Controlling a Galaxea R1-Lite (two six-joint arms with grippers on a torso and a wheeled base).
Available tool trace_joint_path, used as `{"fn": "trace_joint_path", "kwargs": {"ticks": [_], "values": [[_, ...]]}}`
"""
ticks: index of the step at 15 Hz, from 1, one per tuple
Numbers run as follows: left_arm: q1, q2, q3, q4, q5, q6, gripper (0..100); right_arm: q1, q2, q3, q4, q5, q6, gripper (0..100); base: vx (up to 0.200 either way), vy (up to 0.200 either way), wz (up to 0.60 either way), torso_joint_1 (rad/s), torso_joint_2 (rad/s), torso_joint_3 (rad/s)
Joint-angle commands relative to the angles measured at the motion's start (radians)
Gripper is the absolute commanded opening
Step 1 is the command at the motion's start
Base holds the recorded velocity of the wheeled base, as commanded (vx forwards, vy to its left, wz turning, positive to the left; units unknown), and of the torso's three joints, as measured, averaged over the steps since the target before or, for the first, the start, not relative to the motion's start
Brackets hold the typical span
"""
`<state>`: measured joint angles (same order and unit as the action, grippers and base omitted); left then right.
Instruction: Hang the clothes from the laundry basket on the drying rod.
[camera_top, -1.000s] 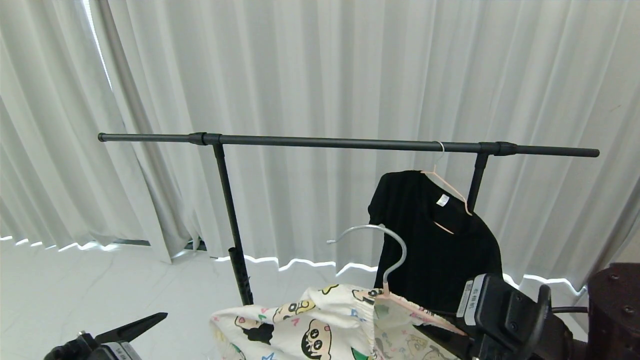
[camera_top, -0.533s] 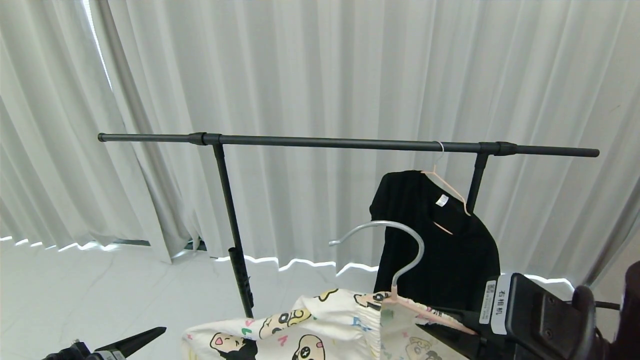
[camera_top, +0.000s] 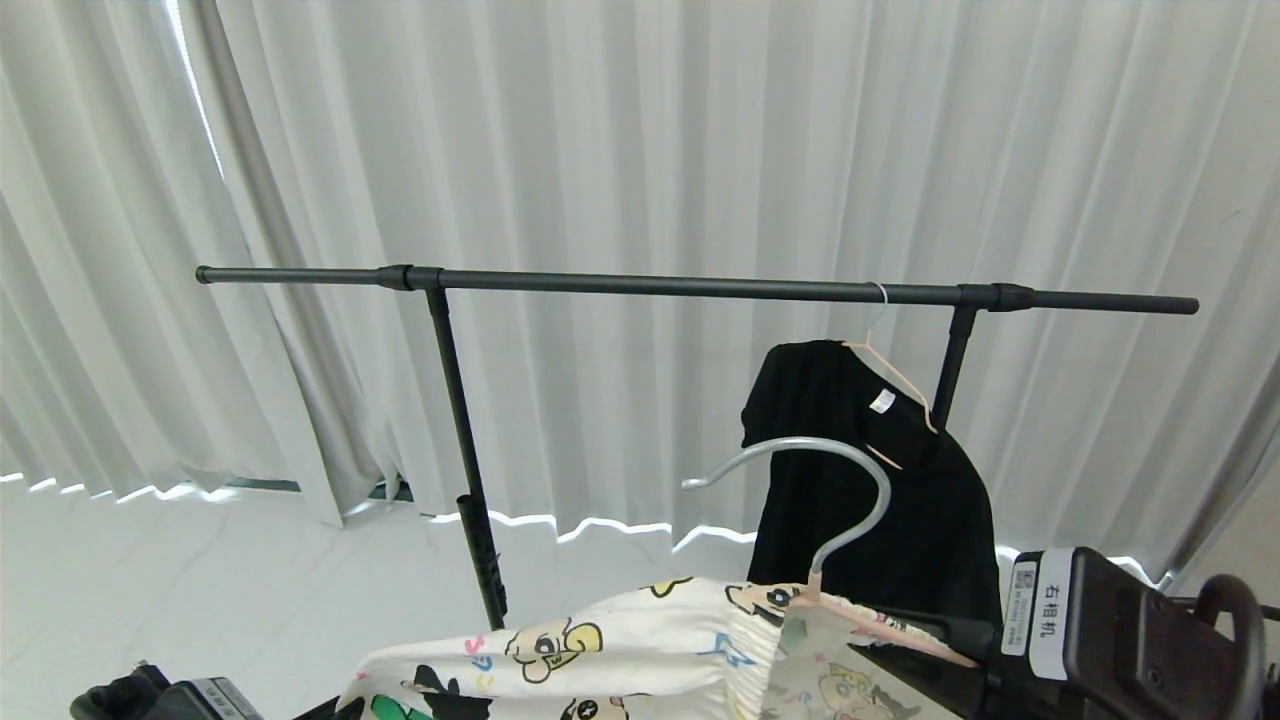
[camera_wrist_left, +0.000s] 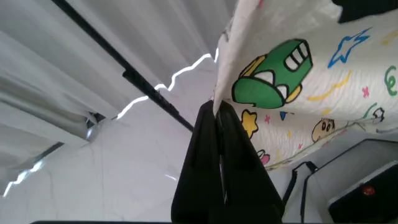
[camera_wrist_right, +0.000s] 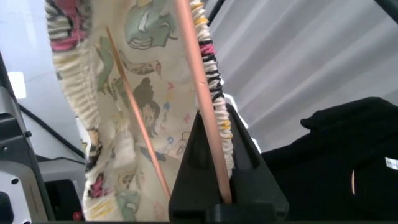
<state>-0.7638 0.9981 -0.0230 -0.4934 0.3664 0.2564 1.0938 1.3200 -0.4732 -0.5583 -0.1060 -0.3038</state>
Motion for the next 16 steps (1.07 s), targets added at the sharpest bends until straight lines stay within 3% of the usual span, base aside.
{"fn": "trace_joint_path", "kwargs": {"ticks": [1, 4, 6, 14, 15, 16], "values": [[0.100, 0.011, 0.008, 0.003, 0.003, 0.001, 0, -0.015, -0.008, 0.001, 0.000, -0.001, 0.002, 0, 0.000, 0.000, 0.00, 0.000, 0.00, 0.000], [0.265, 0.027, 0.021, 0.003, 0.005, 0.055, 0, -0.032, -0.018, 0.001, 0.000, 0.002, 0.002, 0, 0.000, 0.000, 0.00, 0.000, 0.00, 0.000], [0.307, 0.030, 0.023, 0.003, 0.005, 0.109, 0, -0.034, -0.024, 0.001, 0.000, 0.002, 0.009, 0, 0.000, 0.000, 0.00, 0.000, 0.00, 0.000], [0.282, 0.034, 0.015, -0.001, 0.000, 0.109, 0, -0.057, -0.024, -0.001, -0.002, 0.000, 0.025, 0, 0.000, 0.000, 0.00, 0.000, 0.00, 0.000], [0.281, 0.030, 0.014, -0.001, 0.000, 0.107, 100, -0.058, -0.025, -0.001, -0.002, -0.001, 0.025, 0, 0.000, 0.000, 0.00, 0.000, 0.00, 0.000], [0.278, 0.016, 0.003, -0.001, -0.006, 0.104, 100, -0.060, -0.025, -0.001, -0.002, -0.004, 0.025, 0, 0.000, 0.000, 0.00, 0.000, 0.00, 0.000]]}}
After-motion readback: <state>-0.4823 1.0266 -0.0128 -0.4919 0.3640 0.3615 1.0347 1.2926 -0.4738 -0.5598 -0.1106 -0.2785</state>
